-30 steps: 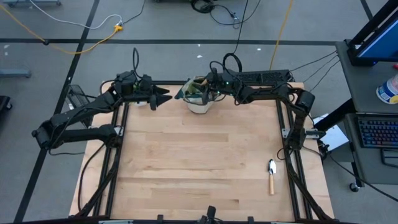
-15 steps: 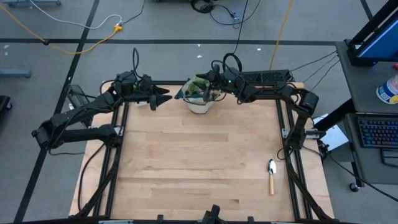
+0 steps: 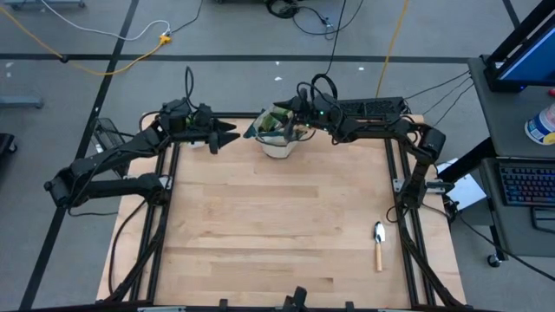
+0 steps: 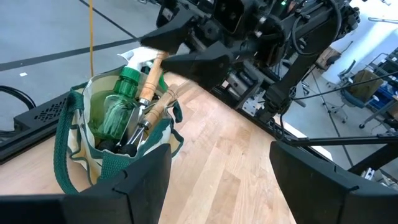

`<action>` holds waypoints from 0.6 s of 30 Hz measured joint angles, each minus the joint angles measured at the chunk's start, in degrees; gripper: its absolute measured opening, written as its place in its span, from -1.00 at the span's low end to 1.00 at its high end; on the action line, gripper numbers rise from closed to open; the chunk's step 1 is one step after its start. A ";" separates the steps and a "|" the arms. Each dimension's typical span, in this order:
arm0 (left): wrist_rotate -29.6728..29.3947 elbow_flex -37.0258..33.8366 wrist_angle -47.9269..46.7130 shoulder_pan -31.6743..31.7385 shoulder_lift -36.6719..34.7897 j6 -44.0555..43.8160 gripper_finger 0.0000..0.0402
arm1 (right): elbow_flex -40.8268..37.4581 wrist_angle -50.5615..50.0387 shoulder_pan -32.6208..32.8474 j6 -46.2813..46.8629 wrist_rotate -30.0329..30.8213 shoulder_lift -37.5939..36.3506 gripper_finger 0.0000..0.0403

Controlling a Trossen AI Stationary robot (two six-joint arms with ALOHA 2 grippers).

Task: Pick & Place Garden tools in Gardening bag
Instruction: Put the brown trowel into the green gardening bag

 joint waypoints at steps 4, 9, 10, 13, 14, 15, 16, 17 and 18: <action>0.00 0.00 0.02 -0.02 0.00 0.16 0.40 | 0.00 2.04 0.13 -0.47 0.03 -1.33 -0.17; -0.02 0.00 0.02 0.00 0.00 0.16 0.40 | 0.00 2.53 0.14 -0.56 -0.03 -3.97 -0.17; -0.02 0.00 0.02 0.00 0.00 0.16 0.40 | 0.00 1.74 0.21 -0.59 -0.12 -5.03 -0.17; -0.02 0.00 0.02 0.00 0.00 0.45 0.40 | 0.00 -4.74 0.99 -1.99 -0.27 -9.09 -0.17; 0.00 0.00 0.02 0.00 0.00 0.65 0.40 | 0.00 -8.23 1.44 -3.55 -0.28 -10.84 -0.17; 0.00 0.00 0.00 -0.02 0.00 0.87 0.40 | 0.00 -11.96 2.01 -5.42 -0.32 -12.77 -0.17; -0.01 0.00 -0.05 -0.09 0.01 1.27 0.40 | 0.00 -15.88 2.63 -7.45 -0.38 -14.69 -0.17; -0.02 0.00 -0.08 -0.22 0.00 1.68 0.40 | 0.00 -19.91 3.34 -9.57 -0.44 -16.63 -0.17; -0.03 0.00 -0.09 -0.30 0.01 2.07 0.40 | 0.00 -24.07 4.14 -11.32 -0.31 -18.53 -0.17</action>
